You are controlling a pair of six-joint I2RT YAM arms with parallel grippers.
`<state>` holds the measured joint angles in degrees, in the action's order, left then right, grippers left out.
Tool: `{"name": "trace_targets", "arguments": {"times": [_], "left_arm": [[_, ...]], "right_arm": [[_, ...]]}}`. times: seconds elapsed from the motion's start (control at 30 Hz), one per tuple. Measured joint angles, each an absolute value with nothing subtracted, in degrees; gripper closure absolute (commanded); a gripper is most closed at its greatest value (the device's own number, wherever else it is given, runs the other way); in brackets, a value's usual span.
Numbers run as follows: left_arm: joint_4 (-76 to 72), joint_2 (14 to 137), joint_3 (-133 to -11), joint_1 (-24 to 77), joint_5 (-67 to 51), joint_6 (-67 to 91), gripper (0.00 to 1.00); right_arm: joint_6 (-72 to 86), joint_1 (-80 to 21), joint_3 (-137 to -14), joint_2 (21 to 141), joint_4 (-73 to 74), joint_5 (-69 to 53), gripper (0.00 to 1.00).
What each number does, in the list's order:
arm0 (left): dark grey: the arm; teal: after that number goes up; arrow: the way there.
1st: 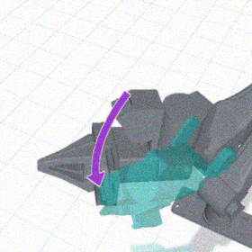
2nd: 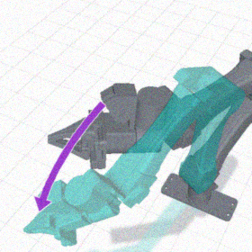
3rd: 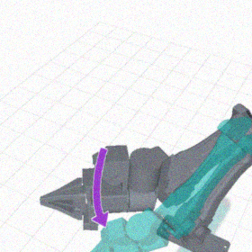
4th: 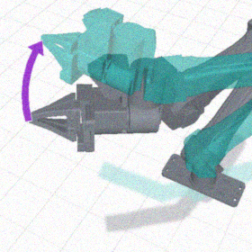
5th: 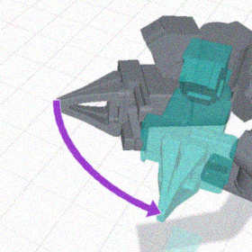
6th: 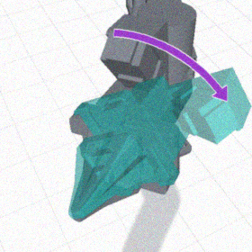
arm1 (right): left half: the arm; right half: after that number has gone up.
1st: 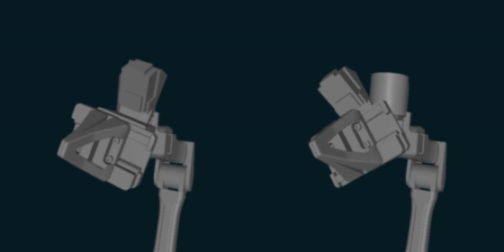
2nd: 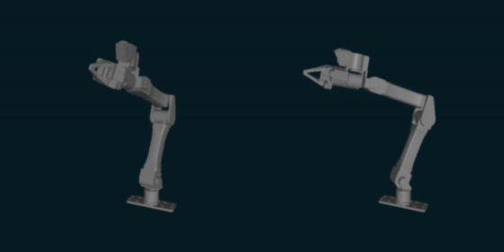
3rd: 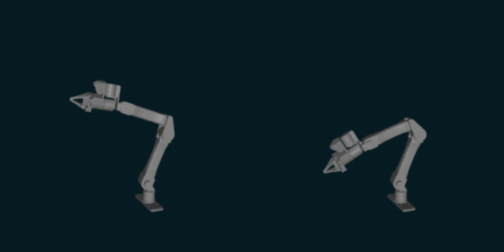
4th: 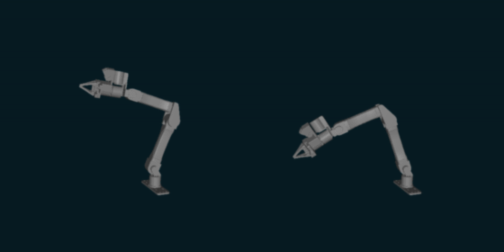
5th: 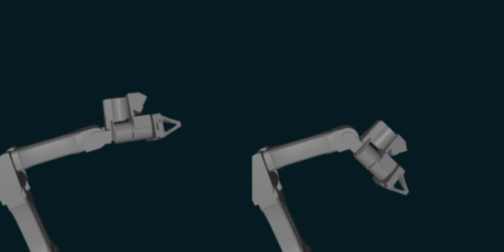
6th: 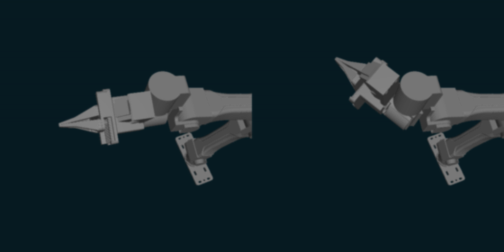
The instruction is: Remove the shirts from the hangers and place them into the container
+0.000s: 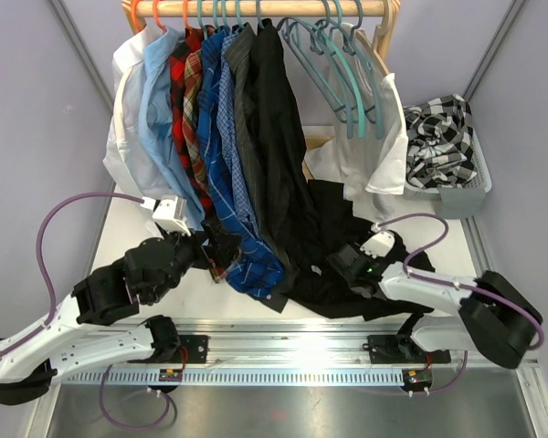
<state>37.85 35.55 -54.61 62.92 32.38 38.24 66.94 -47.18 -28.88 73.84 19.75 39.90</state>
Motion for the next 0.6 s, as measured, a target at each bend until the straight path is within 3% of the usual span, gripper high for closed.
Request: {"name": "trace_targets", "arguments": {"times": [0.17, 0.37, 0.6], "left_arm": [[37.8, 36.2, -54.6, 62.9, 32.3, 38.4, 0.01], [37.7, 38.2, -54.6, 63.0, 31.8, 38.5, 0.01], [37.8, 39.4, -56.2, 63.0, 31.6, 38.5, 0.01]], "right_arm": [[71.7, -47.2, -31.8, 62.2, 32.6, 43.7, 1.00], [76.6, -47.2, -45.1, 44.9, 54.3, 56.1, 1.00], [84.8, -46.4, -60.6, 39.6, 72.3, 70.6, 1.00]]}}
